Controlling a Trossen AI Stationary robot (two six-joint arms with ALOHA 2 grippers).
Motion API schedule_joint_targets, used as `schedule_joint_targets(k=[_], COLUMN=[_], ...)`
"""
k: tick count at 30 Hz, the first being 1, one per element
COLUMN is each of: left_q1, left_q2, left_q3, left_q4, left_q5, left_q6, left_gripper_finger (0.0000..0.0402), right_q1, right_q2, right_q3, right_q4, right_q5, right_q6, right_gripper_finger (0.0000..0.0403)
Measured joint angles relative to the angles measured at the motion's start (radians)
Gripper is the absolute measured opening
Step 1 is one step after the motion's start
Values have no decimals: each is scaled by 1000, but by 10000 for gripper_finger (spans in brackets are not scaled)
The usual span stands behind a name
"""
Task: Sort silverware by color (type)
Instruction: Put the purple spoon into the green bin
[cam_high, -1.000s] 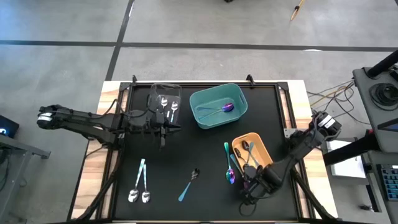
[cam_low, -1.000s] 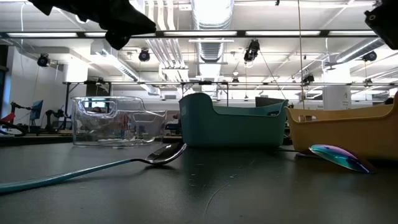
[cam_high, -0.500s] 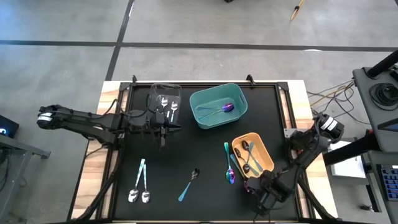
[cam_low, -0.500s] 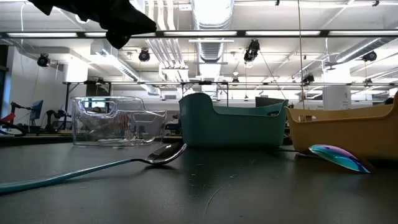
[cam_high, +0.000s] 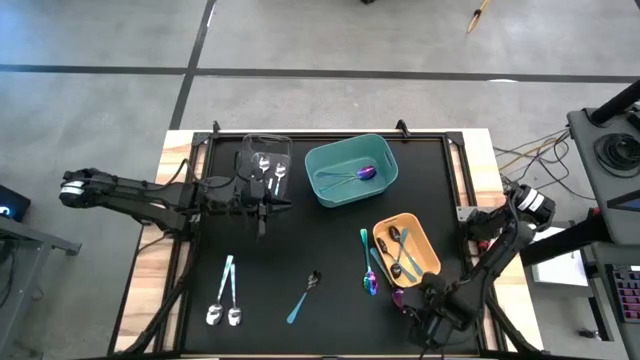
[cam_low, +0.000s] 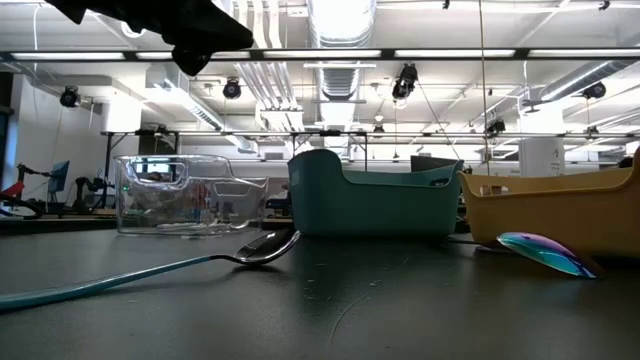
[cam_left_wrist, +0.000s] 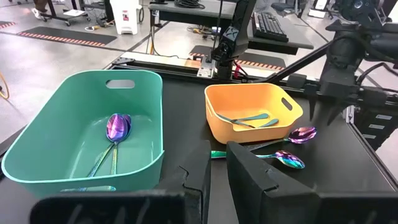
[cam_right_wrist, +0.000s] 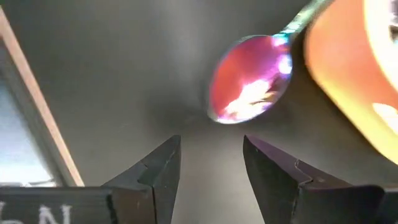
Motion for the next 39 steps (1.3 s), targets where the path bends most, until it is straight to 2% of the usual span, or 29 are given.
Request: schedule_joint_targets(k=[4,10,13,19,25,29,33,39], left_q1=[0,0,0,0,0,0,0,0], left_q2=[0,0,0,0,0,0,0,0], left_q3=[0,0,0,0,0,0,0,0], left_q4=[0,0,0,0,0,2,6,11], left_q5=[-16,-17,-17,-18,-18,-18,-18,-18], left_q6=[0,5,5,4,22,50,73,82], left_gripper_finger=[34,34,34,34,34,34,34,34], right_q1=[-5,-4,-11,-10,-10,-10,-11,-15], right_q2=[1,1,1,1,1,-2,-8,-8], right_q3=[-3,-4,-8,-8,-8,-8,-9,-33], right_q4=[-4,12,11,21,22,30,1,-31], right_q5=[9,16,17,15,-4,-10,30,40], right_q6=[43,9,55,256,649,820,915,970], right_gripper_finger=[164,164,164,164,164,164,164,164])
